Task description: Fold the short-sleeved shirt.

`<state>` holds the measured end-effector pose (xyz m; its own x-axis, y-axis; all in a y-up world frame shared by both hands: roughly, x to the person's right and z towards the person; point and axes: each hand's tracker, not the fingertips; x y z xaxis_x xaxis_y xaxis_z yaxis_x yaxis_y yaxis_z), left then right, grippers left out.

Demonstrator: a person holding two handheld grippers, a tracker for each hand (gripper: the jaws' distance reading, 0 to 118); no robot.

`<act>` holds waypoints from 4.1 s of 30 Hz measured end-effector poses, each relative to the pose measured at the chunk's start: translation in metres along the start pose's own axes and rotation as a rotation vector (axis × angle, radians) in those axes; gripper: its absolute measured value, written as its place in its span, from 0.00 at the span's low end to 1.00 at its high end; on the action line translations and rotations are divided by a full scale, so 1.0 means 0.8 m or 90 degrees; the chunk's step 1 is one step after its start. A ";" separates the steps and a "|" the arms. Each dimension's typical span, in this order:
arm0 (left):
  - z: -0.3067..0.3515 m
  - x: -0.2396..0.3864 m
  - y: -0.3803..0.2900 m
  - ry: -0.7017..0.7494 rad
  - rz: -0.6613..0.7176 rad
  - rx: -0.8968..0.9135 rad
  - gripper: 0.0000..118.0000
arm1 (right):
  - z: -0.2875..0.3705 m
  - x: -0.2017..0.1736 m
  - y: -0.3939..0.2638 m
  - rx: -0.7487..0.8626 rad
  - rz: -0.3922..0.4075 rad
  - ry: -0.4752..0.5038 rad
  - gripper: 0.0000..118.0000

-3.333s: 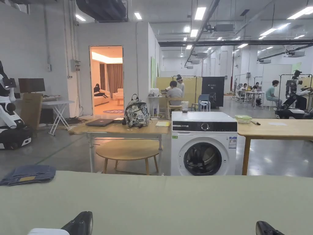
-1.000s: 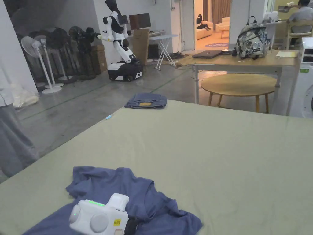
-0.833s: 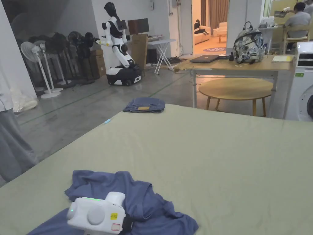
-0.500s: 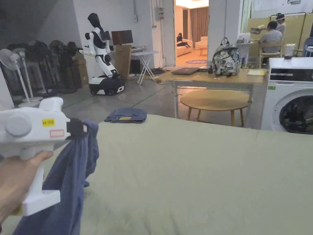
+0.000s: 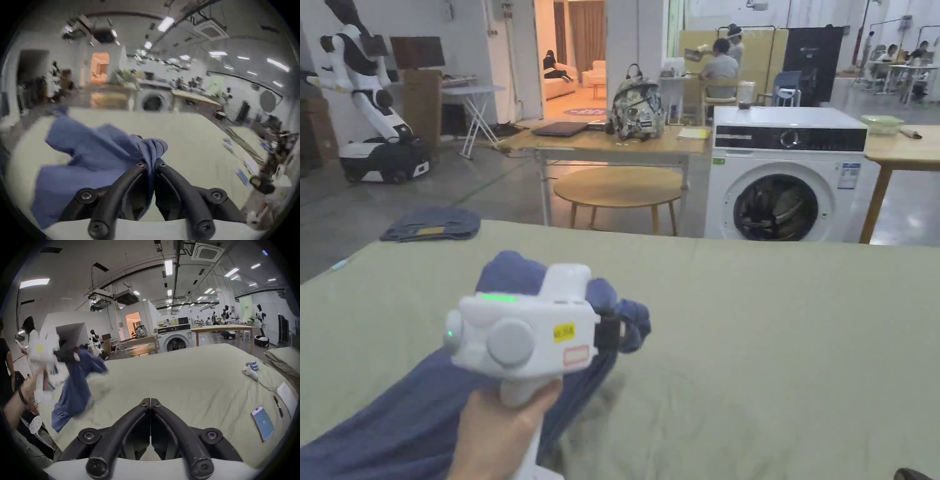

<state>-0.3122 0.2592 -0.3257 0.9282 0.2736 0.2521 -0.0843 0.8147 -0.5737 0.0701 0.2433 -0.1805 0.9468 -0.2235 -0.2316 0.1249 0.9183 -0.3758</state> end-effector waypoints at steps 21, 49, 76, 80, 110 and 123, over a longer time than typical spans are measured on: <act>0.012 0.213 -0.173 -0.248 -0.051 -0.039 0.29 | 0.060 0.050 -0.001 -0.010 0.026 -0.096 0.00; -0.130 -0.116 -0.117 0.104 0.035 -0.290 0.31 | 0.099 0.084 -0.049 -0.074 0.014 -0.144 0.00; 0.032 -0.083 -0.052 0.055 0.062 0.005 0.00 | 0.073 0.096 -0.086 -0.130 -0.267 -0.051 0.05; 0.153 -0.068 0.022 0.065 0.017 0.142 0.00 | 0.054 0.072 0.010 -0.071 -0.117 -0.005 0.05; 0.189 -0.114 0.340 0.193 -0.006 0.359 0.00 | -0.232 0.004 0.481 0.083 0.092 -0.018 0.05; 0.066 -0.178 0.039 0.112 0.083 0.184 0.00 | -0.282 0.104 0.152 -0.071 0.013 -0.025 0.05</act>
<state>-0.4665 0.2725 -0.3383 0.9489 0.3130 0.0390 -0.2817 0.8966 -0.3416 0.0970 0.2627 -0.4482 0.9600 -0.1906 -0.2051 0.0743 0.8797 -0.4697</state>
